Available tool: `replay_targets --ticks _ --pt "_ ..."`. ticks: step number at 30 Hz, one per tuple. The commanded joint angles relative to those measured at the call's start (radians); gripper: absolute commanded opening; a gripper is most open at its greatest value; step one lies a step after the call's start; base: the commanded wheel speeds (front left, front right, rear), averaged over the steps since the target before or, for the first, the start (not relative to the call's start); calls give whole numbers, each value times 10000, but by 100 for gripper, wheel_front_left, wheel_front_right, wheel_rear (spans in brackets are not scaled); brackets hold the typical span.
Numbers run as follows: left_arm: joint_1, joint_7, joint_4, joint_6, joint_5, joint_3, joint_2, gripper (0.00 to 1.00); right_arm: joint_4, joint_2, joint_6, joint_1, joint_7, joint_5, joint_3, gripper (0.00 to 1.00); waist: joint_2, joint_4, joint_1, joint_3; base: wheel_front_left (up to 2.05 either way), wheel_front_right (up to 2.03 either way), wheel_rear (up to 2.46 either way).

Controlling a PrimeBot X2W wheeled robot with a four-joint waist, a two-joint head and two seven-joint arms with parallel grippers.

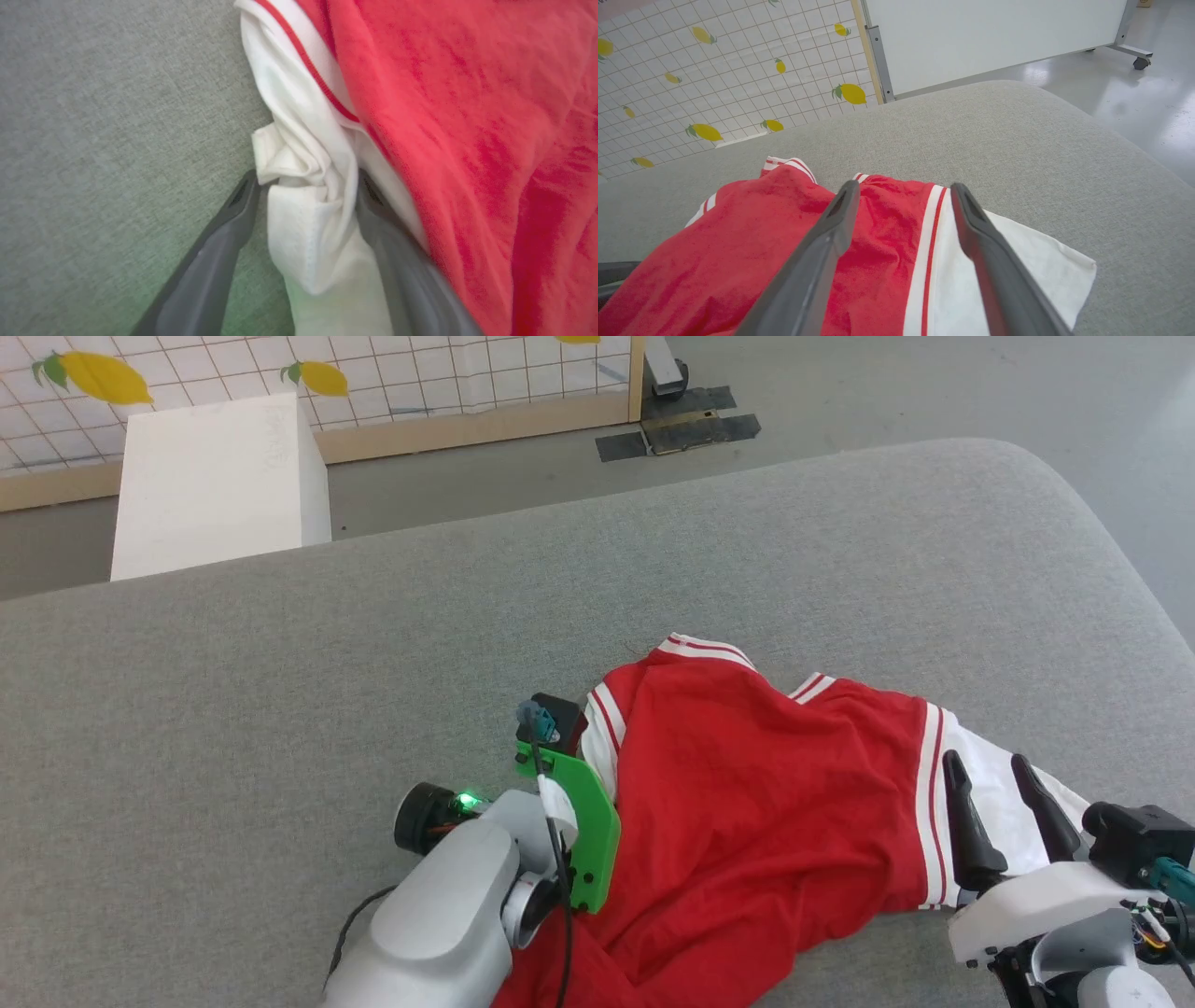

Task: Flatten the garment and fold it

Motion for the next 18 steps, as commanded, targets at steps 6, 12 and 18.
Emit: replay_targets --ticks 6,12,18 --pt "240 -1419 -127 491 -154 287 -44 0 -49 -7 -15 -104 -36 67 -2 100 -1 550 0 -139 0 0 0" --pt "635 -3353 -517 1098 -426 1200 184 0 -90 -7 -15 -76 23 40 -33 100 -1 1254 0 -380 0 0 0" --pt "1595 -4228 -1228 1655 -909 2158 803 0 -193 -7 -15 22 127 -12 -72 100 -1 1893 0 -611 0 0 0"
